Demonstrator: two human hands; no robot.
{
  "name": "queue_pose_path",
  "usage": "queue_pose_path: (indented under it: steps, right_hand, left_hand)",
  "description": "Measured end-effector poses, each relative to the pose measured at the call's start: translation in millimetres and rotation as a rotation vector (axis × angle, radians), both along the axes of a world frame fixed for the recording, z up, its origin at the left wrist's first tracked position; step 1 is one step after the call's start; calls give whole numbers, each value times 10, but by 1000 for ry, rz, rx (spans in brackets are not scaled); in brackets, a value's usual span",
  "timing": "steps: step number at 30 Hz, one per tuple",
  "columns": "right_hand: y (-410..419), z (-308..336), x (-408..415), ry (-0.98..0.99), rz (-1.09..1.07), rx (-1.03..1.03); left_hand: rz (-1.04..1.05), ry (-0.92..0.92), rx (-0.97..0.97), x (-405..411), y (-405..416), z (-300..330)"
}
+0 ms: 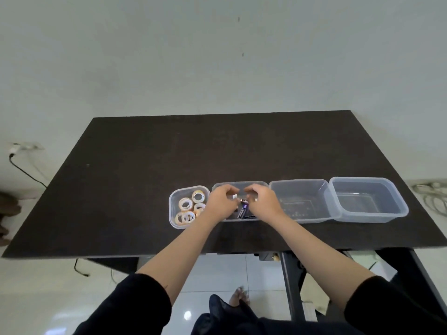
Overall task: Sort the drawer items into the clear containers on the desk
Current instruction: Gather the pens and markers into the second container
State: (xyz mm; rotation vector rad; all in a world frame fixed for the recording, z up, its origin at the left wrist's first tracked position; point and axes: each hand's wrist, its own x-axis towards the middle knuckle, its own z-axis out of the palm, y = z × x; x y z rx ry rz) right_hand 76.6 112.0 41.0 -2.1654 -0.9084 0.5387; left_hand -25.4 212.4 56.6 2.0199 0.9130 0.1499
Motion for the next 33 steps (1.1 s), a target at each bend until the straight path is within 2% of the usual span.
queue_pose_path:
  steps: [8, 11, 17, 23, 29, 33]
  right_hand:
    - [-859, 40, -334, -104, -20, 236]
    - [-1333, -80, -457, -152, -36, 243]
    - [-2366, -438, -410, -80, -59, 17]
    - [-3338, -721, 149, 25, -63, -253]
    - [-3988, -1025, 765, 135, 47, -444]
    - [-4242, -1300, 1005, 201, 90, -567]
  left_hand:
    - [31, -128, 25, -411, -708, -14]
    - [20, -126, -15, -523, -1124, -152]
    - [-83, -57, -161, -502, -1953, -501]
    - [-116, 65, -348, -232, -2681, -796]
    - [-53, 316, -481, 53, -3311, -1153]
    - [3, 525, -379, 112, -3470, -1373]
